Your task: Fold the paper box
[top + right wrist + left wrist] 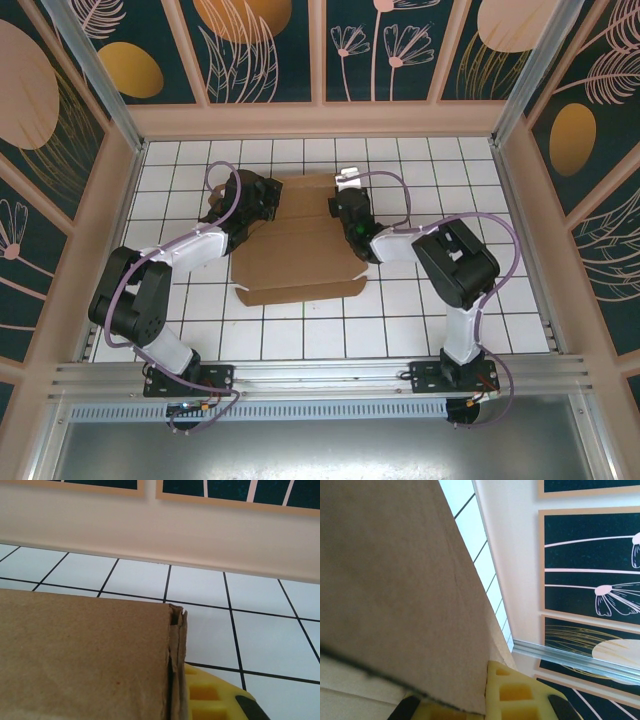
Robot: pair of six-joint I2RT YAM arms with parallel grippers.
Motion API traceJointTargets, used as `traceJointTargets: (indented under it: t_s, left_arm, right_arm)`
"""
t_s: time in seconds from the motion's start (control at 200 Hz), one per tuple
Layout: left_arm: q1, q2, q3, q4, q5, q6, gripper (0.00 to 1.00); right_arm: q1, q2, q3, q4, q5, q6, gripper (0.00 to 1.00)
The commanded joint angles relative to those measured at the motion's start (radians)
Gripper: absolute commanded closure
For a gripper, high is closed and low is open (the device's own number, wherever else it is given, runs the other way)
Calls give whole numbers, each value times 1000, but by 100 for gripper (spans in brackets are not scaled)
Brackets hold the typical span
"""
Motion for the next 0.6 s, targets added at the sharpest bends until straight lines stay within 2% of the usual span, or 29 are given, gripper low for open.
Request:
traceJointTargets:
  t_s: [0.0,0.04,0.075,0.18,0.265,0.375,0.465,0.55,0.591]
  left_arm:
    - [-9,5,-11,-69,35,-10,100]
    - [-9,5,-9,-72,33,-9,100]
    - [-9,4,-7,-76,30,-8,100]
    - [-9,4,-5,-84,26,-5,100]
    - [-9,6,-4,-84,27,-6,100]
    - [-9,11,0,-82,29,-3,100]
    - [-9,11,0,-84,28,-3,100]
    - [-9,7,-3,-84,26,-1,100]
    - [-9,5,-3,-82,28,0,100]
  right_arm:
    - [-3,16,15,9,62,-4,77]
    - [-2,4,-12,25,55,4,63]
    - [-6,-8,-31,24,42,15,57]
    - [-22,-38,-63,-42,-55,60,49]
    - [-23,-46,-80,-87,-109,90,48]
    - [-22,-27,-86,-112,-136,123,49]
    - [-22,10,-62,-150,-131,129,53]
    - [-23,32,-57,-164,-111,148,64]
    - [-23,42,-51,-175,-92,157,75]
